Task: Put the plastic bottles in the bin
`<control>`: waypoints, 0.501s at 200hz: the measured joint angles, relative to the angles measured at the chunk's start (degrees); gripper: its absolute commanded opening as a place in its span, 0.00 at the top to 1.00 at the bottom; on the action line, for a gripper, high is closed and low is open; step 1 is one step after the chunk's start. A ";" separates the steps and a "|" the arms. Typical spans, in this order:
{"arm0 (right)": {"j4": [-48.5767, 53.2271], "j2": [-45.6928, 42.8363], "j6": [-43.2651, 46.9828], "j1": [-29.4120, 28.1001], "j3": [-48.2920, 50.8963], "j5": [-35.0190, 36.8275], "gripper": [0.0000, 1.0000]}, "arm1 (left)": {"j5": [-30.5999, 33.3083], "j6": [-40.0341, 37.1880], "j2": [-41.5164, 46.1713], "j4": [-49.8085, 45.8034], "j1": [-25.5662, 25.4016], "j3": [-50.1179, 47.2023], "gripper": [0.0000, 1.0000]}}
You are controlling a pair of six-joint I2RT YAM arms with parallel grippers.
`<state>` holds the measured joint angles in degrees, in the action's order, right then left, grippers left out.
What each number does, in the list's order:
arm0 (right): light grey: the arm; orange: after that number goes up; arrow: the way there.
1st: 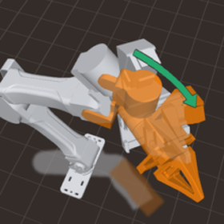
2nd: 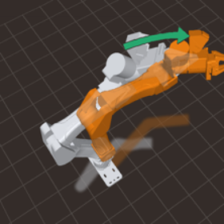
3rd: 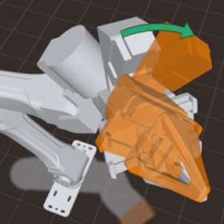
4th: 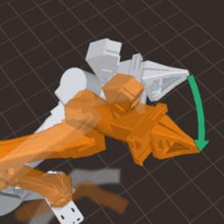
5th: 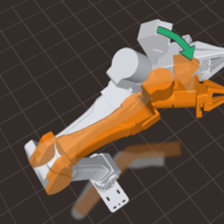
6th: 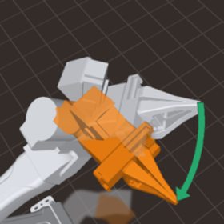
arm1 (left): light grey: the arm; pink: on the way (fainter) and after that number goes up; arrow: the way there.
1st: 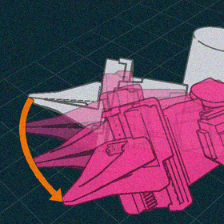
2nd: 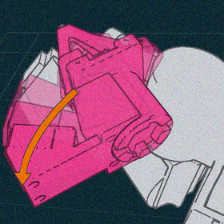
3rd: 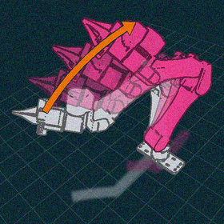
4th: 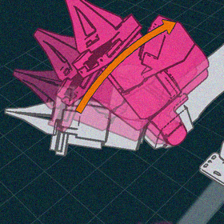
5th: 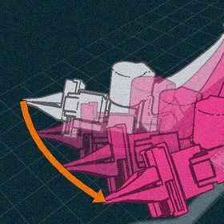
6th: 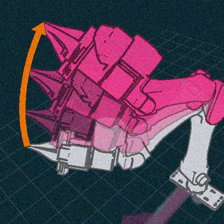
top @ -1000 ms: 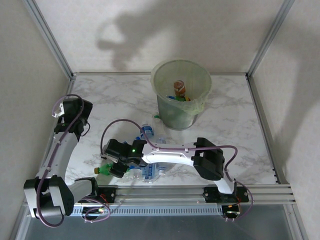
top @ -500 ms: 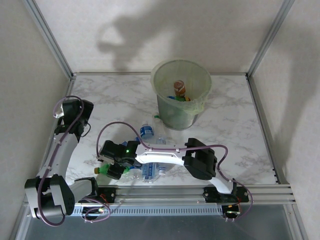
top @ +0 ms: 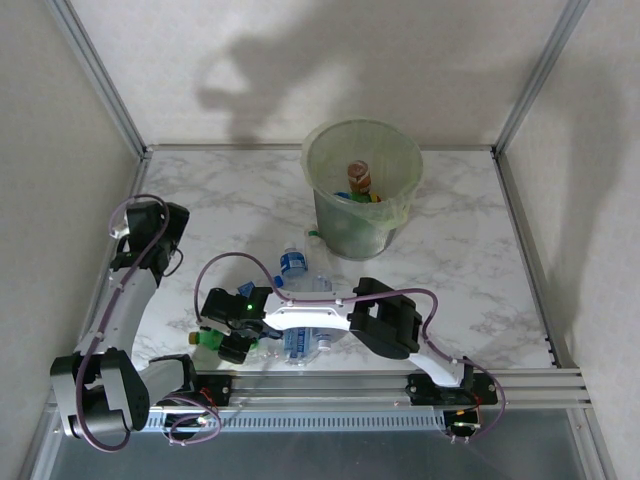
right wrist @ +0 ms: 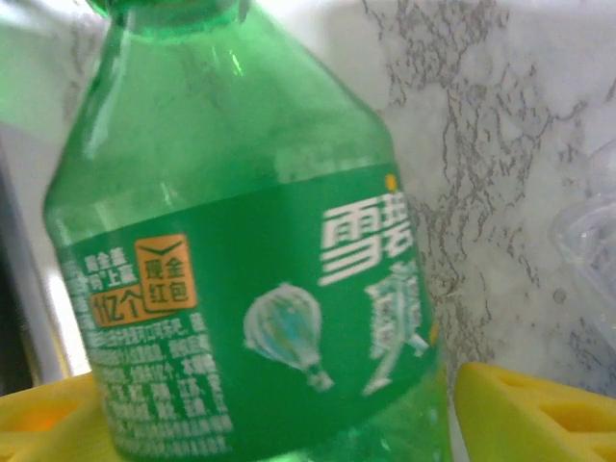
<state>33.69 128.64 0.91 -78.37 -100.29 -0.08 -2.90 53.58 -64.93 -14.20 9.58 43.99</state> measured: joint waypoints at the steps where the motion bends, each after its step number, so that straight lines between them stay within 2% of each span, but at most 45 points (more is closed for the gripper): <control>1: -0.02 0.09 -0.02 0.02 0.00 0.00 0.25 | 0.00 0.00 0.00 0.00 0.00 0.00 0.08; 40: -0.70 0.92 -0.04 0.61 0.00 0.20 0.33 | -0.37 0.02 0.02 0.33 0.00 -0.31 0.09; 85: -1.86 0.83 0.00 0.61 0.17 0.87 0.50 | -0.37 0.00 0.17 0.72 0.00 -1.01 0.09; 100: -2.16 0.46 -0.22 0.61 0.48 1.42 0.52 | -0.37 0.00 0.33 0.72 0.00 -1.01 0.09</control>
<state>31.53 129.10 0.69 -77.76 -99.81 1.34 -3.27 53.58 -64.60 -13.47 9.58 42.98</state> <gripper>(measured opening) 0.583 0.908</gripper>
